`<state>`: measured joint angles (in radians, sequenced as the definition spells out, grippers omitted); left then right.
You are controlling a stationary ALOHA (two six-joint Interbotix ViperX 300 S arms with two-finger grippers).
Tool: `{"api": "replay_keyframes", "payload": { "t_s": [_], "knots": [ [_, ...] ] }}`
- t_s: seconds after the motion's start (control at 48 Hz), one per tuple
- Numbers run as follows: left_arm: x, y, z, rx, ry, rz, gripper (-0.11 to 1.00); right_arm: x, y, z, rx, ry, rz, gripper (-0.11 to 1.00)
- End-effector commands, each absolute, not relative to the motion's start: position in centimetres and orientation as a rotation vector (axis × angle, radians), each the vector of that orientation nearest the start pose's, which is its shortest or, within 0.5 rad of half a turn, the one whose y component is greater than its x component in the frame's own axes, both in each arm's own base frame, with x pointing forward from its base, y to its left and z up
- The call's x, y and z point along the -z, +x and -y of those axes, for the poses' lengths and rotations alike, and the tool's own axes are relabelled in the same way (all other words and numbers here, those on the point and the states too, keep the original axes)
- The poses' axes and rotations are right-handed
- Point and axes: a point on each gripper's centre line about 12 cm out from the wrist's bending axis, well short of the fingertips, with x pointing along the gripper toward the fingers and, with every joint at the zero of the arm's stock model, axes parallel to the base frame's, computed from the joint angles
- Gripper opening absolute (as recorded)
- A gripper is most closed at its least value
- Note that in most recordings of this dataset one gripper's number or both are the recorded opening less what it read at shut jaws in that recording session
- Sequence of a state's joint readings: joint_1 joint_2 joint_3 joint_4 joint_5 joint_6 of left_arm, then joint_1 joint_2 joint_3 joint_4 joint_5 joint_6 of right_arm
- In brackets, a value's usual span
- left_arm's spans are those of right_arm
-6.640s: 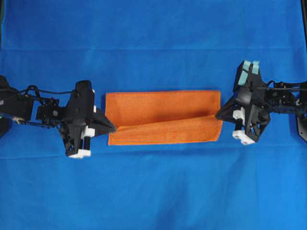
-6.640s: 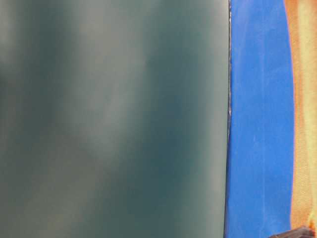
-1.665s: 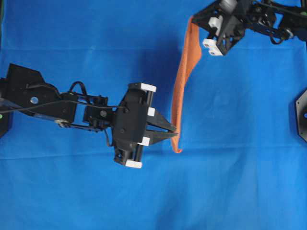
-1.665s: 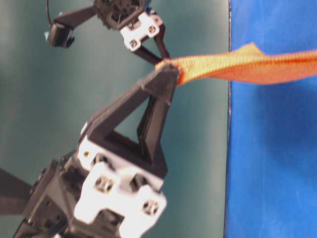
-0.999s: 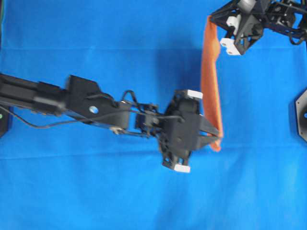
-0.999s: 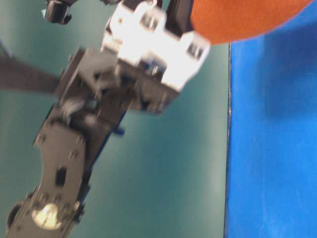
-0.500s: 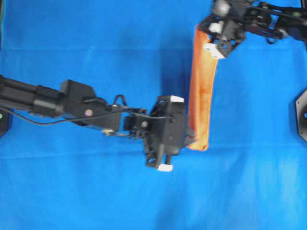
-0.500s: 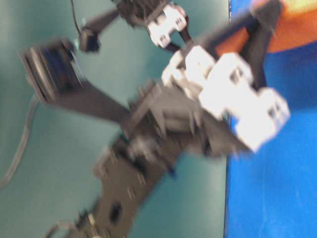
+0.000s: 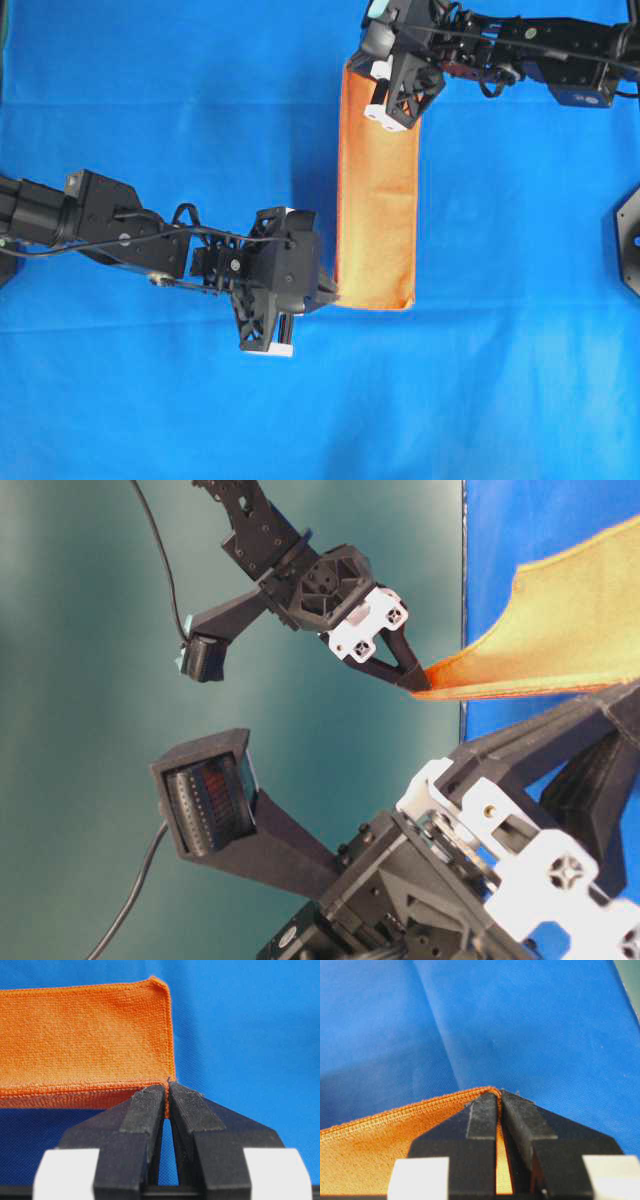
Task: Fold the orange towel.
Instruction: 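Lay the towel down vertically and open both grippers, then retract both grippers away from the towel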
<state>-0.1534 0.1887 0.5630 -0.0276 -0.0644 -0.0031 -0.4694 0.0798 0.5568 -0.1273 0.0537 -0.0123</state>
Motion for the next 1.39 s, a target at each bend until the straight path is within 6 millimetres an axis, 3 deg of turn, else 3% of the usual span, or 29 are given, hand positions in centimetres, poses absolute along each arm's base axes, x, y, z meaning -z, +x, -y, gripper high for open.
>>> {"api": "replay_keyframes", "payload": {
  "t_s": [0.0,0.375,0.416,0.604,0.645,0.729,0.958,1.207,1.374],
  "knots": [
    [-14.3,42.0,8.3,0.175,0.032,-0.65,0.03,-18.6,37.4,19.6,0.424,0.013,-0.65,0.03],
    [-14.0,42.2,7.0,0.145,0.022,-0.657,0.03,-18.2,37.6,19.0,0.407,0.006,-0.656,0.04],
    [-14.0,42.2,7.0,0.145,0.022,-0.657,0.06,-18.3,37.6,18.9,0.406,0.006,-0.655,0.1],
    [-13.9,41.9,6.7,0.14,0.021,-0.667,0.6,-18.0,37.5,18.7,0.401,0.008,-0.668,0.63],
    [-14.0,41.8,6.6,0.139,0.021,-0.668,0.71,-18.1,37.5,18.6,0.399,0.004,-0.669,0.67],
    [-14.4,41.5,6.6,0.14,0.023,-0.673,0.88,-18.0,37.4,18.4,0.395,0.002,-0.672,0.63],
    [-17.4,40.0,6.4,0.142,0.022,-0.677,0.83,-19.4,36.4,16.8,0.375,-0.01,-0.647,0.63],
    [-21.3,36.9,5.5,0.135,0.013,-0.59,0.83,-21.7,33.7,13.0,0.321,-0.035,-0.592,0.63],
    [-21.2,34.2,3.5,0.09,-0.002,-0.561,0.83,-22.0,30.8,10.4,0.288,-0.028,-0.572,0.63]
  ]
}}
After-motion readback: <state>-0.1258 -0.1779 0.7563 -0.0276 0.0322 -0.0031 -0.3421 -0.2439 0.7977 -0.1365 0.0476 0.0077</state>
